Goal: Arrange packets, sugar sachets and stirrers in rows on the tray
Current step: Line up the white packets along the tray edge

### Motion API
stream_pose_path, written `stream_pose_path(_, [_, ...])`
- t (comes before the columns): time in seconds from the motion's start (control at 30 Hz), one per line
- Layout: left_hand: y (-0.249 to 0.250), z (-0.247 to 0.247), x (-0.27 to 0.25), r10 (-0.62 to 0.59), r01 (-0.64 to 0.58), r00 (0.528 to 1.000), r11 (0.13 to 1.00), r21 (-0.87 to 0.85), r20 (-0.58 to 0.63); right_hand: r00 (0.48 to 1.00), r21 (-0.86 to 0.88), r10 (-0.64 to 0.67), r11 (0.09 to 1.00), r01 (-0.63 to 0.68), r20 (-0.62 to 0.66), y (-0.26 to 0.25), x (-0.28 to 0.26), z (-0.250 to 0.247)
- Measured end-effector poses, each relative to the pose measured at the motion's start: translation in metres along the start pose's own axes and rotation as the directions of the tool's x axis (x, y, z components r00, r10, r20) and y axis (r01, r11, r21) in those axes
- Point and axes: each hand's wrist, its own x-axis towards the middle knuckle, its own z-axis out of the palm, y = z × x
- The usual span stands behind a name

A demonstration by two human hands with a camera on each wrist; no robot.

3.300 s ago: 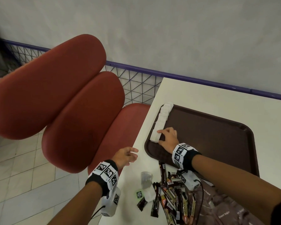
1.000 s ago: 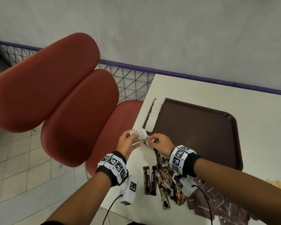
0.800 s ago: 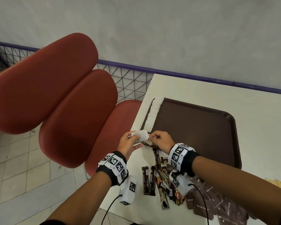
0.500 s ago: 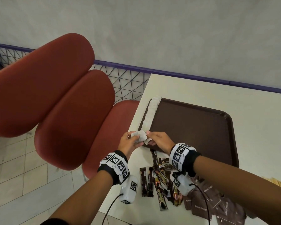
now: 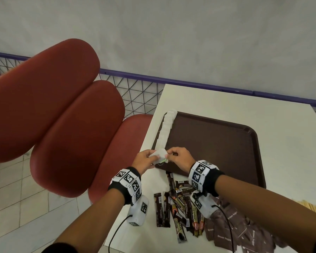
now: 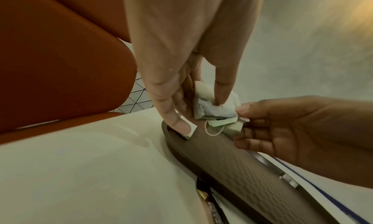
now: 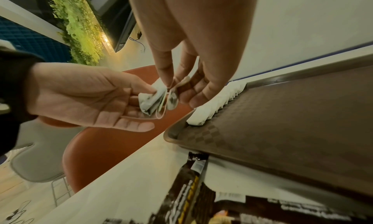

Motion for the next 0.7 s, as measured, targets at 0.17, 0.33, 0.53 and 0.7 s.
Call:
stream_pose_path(0.17, [0.006, -0.001, 0.016, 0.023, -0.019, 0.999, 0.995, 0.094, -0.039, 0.992, 0.058, 0.05, 0.997, -0.044, -0.112, 0.005, 0.006, -0.002])
stream_pose_path(0.33, [0.009, -0.001, 0.036, 0.022, 0.018, 0.972, 0.985, 0.169, -0.236, 0.973, 0.1, 0.109, 0.991, -0.09, -0.205, 0.014, 0.013, -0.011])
stream_pose_path(0.53, [0.011, 0.013, 0.051, 0.065, 0.059, 0.947, 0.927, 0.37, -0.314, 0.961, 0.135, 0.098, 0.989, -0.065, -0.26, 0.024, 0.014, -0.026])
stream_pose_path(0.7, [0.011, 0.02, 0.054, 0.048, 0.093, 0.944, 0.91, 0.405, -0.326, 0.963, 0.14, 0.102, 0.988, -0.069, -0.25, 0.027, 0.016, -0.032])
